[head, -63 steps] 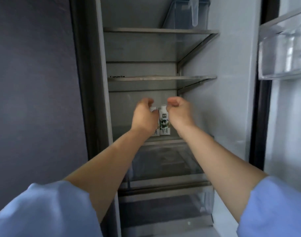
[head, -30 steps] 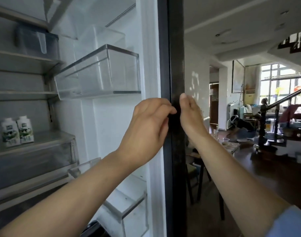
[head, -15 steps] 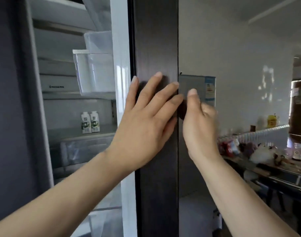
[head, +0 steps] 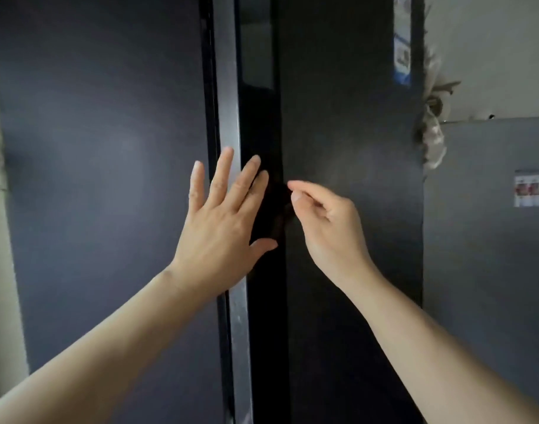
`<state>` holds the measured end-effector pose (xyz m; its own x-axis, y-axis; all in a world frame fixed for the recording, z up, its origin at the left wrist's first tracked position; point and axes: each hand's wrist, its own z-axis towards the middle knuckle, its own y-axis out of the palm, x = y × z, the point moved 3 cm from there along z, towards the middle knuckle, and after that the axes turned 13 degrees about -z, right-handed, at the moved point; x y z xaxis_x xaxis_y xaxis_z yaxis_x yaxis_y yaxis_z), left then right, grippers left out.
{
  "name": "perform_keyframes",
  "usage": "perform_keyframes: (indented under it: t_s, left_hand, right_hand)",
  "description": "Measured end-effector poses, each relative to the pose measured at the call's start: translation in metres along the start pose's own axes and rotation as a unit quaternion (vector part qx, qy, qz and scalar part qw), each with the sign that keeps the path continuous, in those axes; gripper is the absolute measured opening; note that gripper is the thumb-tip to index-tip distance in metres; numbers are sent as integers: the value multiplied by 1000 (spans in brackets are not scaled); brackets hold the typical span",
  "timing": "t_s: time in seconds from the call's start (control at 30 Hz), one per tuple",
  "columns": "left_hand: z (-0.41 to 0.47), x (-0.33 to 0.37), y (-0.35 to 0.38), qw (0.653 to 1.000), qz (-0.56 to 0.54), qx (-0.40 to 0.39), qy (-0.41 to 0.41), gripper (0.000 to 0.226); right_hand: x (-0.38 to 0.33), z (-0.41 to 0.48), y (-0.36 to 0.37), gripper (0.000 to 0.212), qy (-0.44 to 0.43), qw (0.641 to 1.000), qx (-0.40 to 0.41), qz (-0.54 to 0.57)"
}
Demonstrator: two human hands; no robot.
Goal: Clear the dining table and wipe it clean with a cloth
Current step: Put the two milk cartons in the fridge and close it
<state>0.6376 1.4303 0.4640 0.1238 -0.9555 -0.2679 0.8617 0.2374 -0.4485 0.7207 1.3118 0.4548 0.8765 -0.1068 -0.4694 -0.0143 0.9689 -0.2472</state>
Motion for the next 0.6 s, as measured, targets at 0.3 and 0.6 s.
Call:
perform_keyframes:
  t_s: [0.3,0.6]
  left_hand:
    - [28,-97,117,986,73,-117,-96,102]
    - [40,-122,161,989,26,-102,-101,102]
  right_hand:
    - [54,52,93,48,-54,976,-99,-187]
    - [92,58,137,48,-17,977,-91,-191]
